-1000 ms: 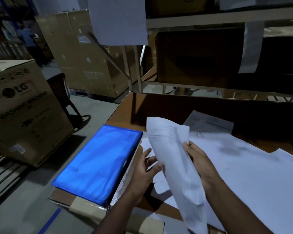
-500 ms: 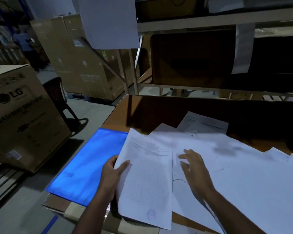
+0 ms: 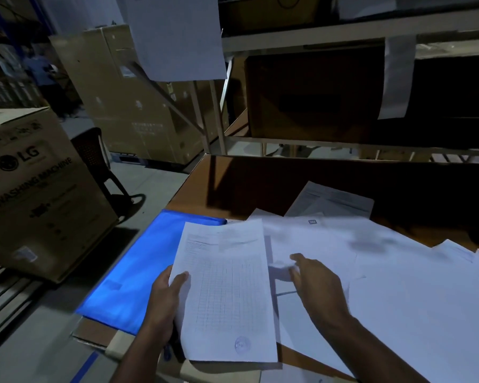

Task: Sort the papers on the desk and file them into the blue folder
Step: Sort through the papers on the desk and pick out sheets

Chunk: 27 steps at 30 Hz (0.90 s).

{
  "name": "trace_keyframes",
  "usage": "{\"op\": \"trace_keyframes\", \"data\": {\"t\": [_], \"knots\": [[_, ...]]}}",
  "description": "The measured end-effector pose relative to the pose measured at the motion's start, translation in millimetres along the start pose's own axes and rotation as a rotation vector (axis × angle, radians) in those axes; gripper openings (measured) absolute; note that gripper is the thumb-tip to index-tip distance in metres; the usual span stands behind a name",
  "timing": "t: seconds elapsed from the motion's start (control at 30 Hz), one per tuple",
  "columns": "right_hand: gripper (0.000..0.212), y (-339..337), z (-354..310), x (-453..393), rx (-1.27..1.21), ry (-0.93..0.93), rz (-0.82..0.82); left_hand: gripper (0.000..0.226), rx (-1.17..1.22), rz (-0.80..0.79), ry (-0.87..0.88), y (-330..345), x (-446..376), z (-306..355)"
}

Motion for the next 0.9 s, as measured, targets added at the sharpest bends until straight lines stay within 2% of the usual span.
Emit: {"op": "trace_keyframes", "data": {"t": [0.07, 0.13, 0.2, 0.27, 0.3, 0.37, 0.43, 0.47, 0.53, 0.6, 0.7, 0.8, 0.9], "knots": [[0.027, -4.9, 3.2, -3.6, 0.007, 0.046, 0.063, 0.015, 0.050, 0.000, -0.017, 0.6, 1.6, 0.7], [0.019, -11.8, 9.3, -6.0, -0.066, 0.187, 0.211, 0.016, 0.094, -0.005, -0.031, 0.4, 2.9, 0.8], [0.018, -23.3, 12.4, -7.9, -0.268, 0.358, 0.320, 0.017, 0.125, -0.027, -0.045, 2.1, 4.1, -0.7], [0.016, -33.6, 13.7, -12.6, -0.541, 0.484, 0.330, 0.018, 0.137, -0.047, -0.047, 6.4, 5.6, -1.5], [0.015, -38.8, 13.6, -16.7, -0.728, 0.549, 0.277, 0.018, 0.137, -0.056, -0.044, 9.6, 6.0, -1.5], [0.020, -46.7, 10.5, -20.9, -1.162, 0.627, 0.043, 0.020, 0.127, -0.072, -0.033, 16.2, 5.4, -2.6], [0.026, -58.4, 6.1, -16.1, -1.499, 0.612, -0.198, 0.021, 0.114, -0.092, -0.019, 22.1, 5.8, -1.7], [0.029, -62.2, 6.7, -13.3, -1.593, 0.596, -0.274, 0.022, 0.109, -0.105, -0.016, 24.6, 6.7, -0.9], [0.027, -67.9, 6.3, -6.5, -1.542, 0.593, -0.324, 0.021, 0.102, -0.136, -0.011, 29.8, 9.5, 0.9], [0.012, -65.8, 6.0, 0.6, -1.253, 0.606, -0.301, 0.021, 0.129, -0.167, -0.033, 36.5, 13.8, 0.8], [0.009, -51.2, 9.5, 9.3, -0.827, 0.579, -0.300, 0.027, 0.180, -0.204, -0.059, 47.3, 17.7, -2.4], [0.007, -40.5, 11.6, 16.7, -0.706, 0.571, -0.283, 0.032, 0.196, -0.236, -0.079, 55.9, 19.1, -7.4], [0.024, -26.8, 17.6, 21.3, -0.642, 0.571, -0.282, 0.033, 0.185, -0.253, -0.074, 62.3, 21.6, -8.5]]}}
Point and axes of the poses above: each hand's wrist, its own x-axis away from the middle knuckle, its own y-axis out of the palm, z = x × y, the point moved 2 cm from there along -x, towards the middle knuckle, and after that the axes turned 4 degrees about z, right-handed, at the moved point
